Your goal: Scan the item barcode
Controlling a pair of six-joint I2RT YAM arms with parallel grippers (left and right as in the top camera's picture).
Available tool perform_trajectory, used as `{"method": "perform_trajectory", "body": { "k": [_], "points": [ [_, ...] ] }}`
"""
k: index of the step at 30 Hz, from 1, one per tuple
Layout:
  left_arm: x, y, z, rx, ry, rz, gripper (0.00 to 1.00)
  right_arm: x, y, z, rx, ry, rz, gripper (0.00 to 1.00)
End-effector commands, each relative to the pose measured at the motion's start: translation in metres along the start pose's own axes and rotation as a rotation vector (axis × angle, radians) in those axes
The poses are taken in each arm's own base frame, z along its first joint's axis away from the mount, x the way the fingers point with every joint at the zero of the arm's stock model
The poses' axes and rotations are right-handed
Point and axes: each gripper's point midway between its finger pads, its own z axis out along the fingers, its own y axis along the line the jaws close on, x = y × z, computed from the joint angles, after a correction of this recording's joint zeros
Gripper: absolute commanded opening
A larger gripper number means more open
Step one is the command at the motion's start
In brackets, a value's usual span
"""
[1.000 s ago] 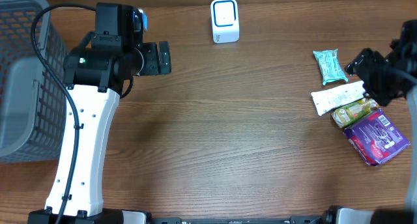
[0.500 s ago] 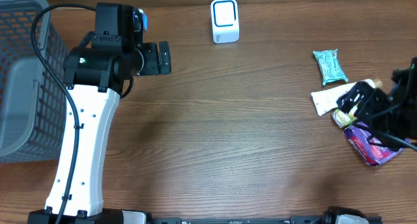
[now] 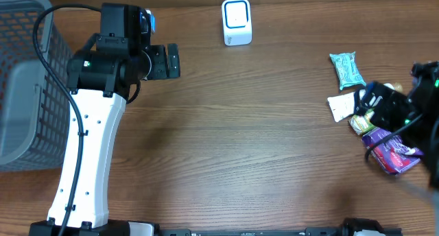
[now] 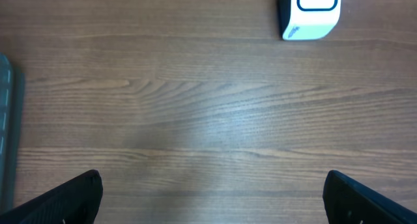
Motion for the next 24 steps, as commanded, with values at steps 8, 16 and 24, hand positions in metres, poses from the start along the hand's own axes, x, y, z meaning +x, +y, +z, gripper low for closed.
{"method": "perform_trajectory", "body": {
  "k": [8,16,24],
  "points": [
    [0.001,0.001,0.004,-0.007,0.010,0.023,1.00,0.029,-0.003,-0.009,-0.170,-0.619,-0.129,1.00],
    [0.001,0.001,0.004,-0.007,0.010,0.023,1.00,0.061,-0.021,0.014,-0.249,-0.826,-0.116,1.00],
    [0.001,0.001,0.004,-0.007,0.010,0.023,1.00,0.088,-0.035,0.051,-0.255,-0.830,-0.117,1.00]
  ]
}}
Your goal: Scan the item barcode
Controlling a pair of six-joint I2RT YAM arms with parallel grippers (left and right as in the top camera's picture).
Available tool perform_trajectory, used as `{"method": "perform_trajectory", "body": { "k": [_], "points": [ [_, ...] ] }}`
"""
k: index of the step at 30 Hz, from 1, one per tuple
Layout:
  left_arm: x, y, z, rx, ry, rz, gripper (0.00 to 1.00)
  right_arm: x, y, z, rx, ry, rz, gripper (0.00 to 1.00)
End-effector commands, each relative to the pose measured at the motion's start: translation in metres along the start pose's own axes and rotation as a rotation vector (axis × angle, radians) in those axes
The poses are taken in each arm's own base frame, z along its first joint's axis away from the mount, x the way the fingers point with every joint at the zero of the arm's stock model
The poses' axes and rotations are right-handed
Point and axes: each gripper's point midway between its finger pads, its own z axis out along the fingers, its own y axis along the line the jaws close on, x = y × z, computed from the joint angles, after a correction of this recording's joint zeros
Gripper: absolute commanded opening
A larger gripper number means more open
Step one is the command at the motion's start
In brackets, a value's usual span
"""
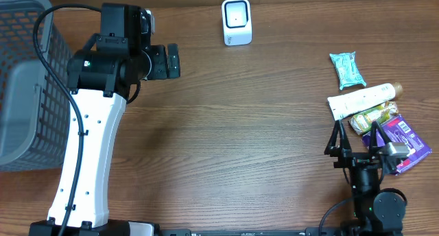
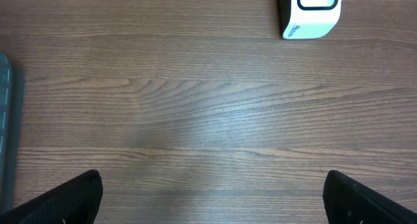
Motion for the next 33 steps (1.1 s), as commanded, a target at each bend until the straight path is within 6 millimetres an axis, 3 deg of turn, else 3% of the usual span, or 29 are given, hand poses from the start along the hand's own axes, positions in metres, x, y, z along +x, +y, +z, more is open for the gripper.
{"method": "perform_trajectory", "body": {
  "k": [1,4,8,33],
  "points": [
    [0.001,0.001,0.004,-0.006,0.007,0.023,1.00,0.024,-0.008,0.000,0.020,0.054,-0.009,1.00],
    [0.001,0.001,0.004,-0.006,0.008,0.023,1.00,0.050,-0.011,-0.003,0.023,0.163,-0.016,1.00],
    [0.001,0.001,0.004,-0.007,0.008,0.023,1.00,0.053,-0.001,-0.004,-0.038,0.182,-0.007,1.00],
    [0.001,0.001,0.004,-0.007,0.007,0.023,1.00,0.053,-0.001,-0.004,-0.038,0.182,-0.007,1.00]
  ]
}}
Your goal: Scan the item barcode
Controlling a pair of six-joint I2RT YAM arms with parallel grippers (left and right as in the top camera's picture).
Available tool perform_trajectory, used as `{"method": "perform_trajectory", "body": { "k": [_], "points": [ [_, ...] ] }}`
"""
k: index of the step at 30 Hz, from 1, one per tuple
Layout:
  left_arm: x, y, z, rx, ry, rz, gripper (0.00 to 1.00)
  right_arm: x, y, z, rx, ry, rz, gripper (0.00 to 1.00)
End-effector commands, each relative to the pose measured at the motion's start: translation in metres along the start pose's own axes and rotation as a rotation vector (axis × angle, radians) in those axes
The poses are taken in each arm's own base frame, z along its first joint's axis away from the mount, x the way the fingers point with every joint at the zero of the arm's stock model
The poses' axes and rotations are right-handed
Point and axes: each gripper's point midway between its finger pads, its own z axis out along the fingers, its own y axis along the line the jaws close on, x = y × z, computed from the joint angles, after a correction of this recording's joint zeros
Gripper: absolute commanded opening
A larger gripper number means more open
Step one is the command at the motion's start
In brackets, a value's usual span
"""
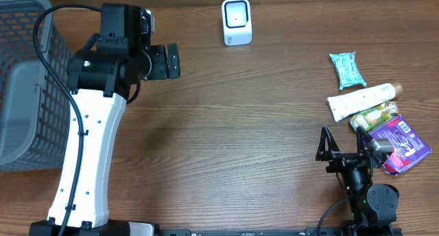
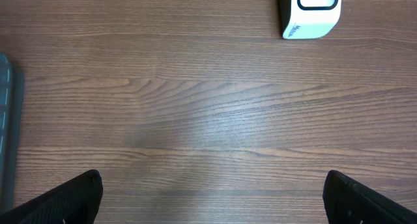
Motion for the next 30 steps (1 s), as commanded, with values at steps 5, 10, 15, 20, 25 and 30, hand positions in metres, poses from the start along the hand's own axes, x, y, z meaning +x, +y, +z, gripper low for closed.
{"method": "perform_trajectory", "body": {
  "k": [5,10,15,20,25,30],
  "points": [
    [0.001,0.001,0.004,-0.007,0.008,0.023,1.00,0.002,0.001,0.000,-0.009,-0.004,-0.004,1.00],
    [0.000,0.001,0.000,-0.006,-0.002,0.023,1.00,0.002,0.001,0.000,-0.009,-0.004,-0.004,1.00],
    [-0.010,0.017,-0.026,-0.090,-0.089,0.018,1.00,0.002,0.001,0.000,-0.010,-0.004,-0.004,1.00],
    [-0.015,0.021,-0.058,-0.102,-0.177,0.058,1.00,0.002,0.001,0.000,-0.009,-0.004,-0.004,1.00],
    [-0.028,0.026,-0.089,-0.097,-0.351,0.131,1.00,0.002,0.001,0.000,-0.009,-0.004,-0.004,1.00],
    [-0.019,0.030,-0.106,-0.050,-0.526,0.160,1.00,0.002,0.001,0.000,-0.010,-0.004,-0.004,1.00]
  ]
}}
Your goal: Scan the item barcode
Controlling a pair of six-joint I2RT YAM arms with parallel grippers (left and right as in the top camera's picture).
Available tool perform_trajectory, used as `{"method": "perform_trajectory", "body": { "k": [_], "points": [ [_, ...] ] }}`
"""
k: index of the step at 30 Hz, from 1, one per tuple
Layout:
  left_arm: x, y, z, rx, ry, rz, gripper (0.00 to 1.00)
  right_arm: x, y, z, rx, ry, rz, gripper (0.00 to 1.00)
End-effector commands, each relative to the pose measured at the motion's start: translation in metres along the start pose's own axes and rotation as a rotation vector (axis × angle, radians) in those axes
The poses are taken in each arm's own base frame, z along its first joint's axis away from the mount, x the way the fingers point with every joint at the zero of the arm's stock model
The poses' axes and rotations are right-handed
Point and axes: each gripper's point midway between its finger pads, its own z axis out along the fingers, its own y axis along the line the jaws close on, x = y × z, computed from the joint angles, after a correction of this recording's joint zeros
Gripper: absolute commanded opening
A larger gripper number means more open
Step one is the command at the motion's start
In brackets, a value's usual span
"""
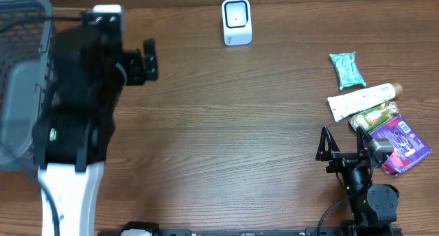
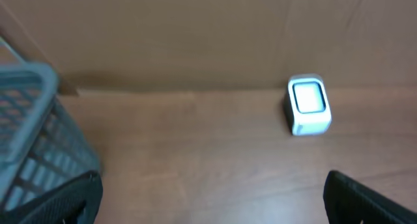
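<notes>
The white barcode scanner [image 1: 236, 21] stands at the table's back edge, and the left wrist view shows its scanner face [image 2: 309, 105] in front of the brown wall. At the right lie a teal packet [image 1: 346, 69], a white tube [image 1: 363, 99], a green-yellow packet [image 1: 374, 116] and a purple packet [image 1: 400, 144]. My left gripper [image 1: 155, 60] hangs open and empty at the back left, its arm blurred; its dark fingertips [image 2: 58, 199] frame bare table. My right gripper [image 1: 341, 144] stands open at the front right, just left of the purple packet, holding nothing.
A grey mesh basket [image 1: 20, 78] fills the far left, close beside my left arm; its basket rim [image 2: 29, 77] shows in the left wrist view. A brown wall [image 2: 195, 35] closes off the back of the wooden table [image 1: 226, 133].
My left arm has shifted left toward the basket, and its camera now faces the back wall with the scanner and the basket in view. The right arm has not moved.
My right arm was first over the items at the right edge, blurred. It then stood at the front right, open and empty, beside the purple packet, and later a little further left. My left arm held still at the back left until its present shift.
</notes>
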Motion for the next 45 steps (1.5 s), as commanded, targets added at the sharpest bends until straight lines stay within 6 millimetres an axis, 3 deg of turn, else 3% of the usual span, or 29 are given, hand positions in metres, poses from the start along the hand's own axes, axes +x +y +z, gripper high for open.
{"method": "perform_trajectory", "body": {
  "k": [1,8,9,18,23,35,45],
  "points": [
    [0.024,0.003,-0.013,0.036,-0.059,0.052,1.00,0.002,0.001,0.000,-0.010,-0.004,-0.003,1.00],
    [0.067,0.005,-0.036,0.030,-0.270,0.086,1.00,0.002,0.001,0.000,-0.010,-0.004,-0.004,1.00],
    [0.080,0.005,-0.038,0.026,-0.308,0.100,1.00,0.002,0.001,0.000,-0.010,-0.004,-0.003,1.00],
    [0.134,-0.003,-0.041,0.037,-0.475,0.198,1.00,0.002,0.001,0.000,-0.010,-0.004,-0.004,1.00],
    [0.166,-0.011,-0.035,0.054,-0.505,0.279,1.00,0.002,0.001,0.000,-0.010,-0.004,-0.004,1.00],
    [0.216,-0.007,-0.020,0.022,-0.521,0.279,1.00,0.002,0.001,0.000,-0.010,-0.004,-0.003,1.00],
    [0.257,-0.001,0.004,0.001,-0.384,0.272,0.99,0.002,0.001,0.000,-0.010,-0.004,-0.003,1.00]
  ]
}}
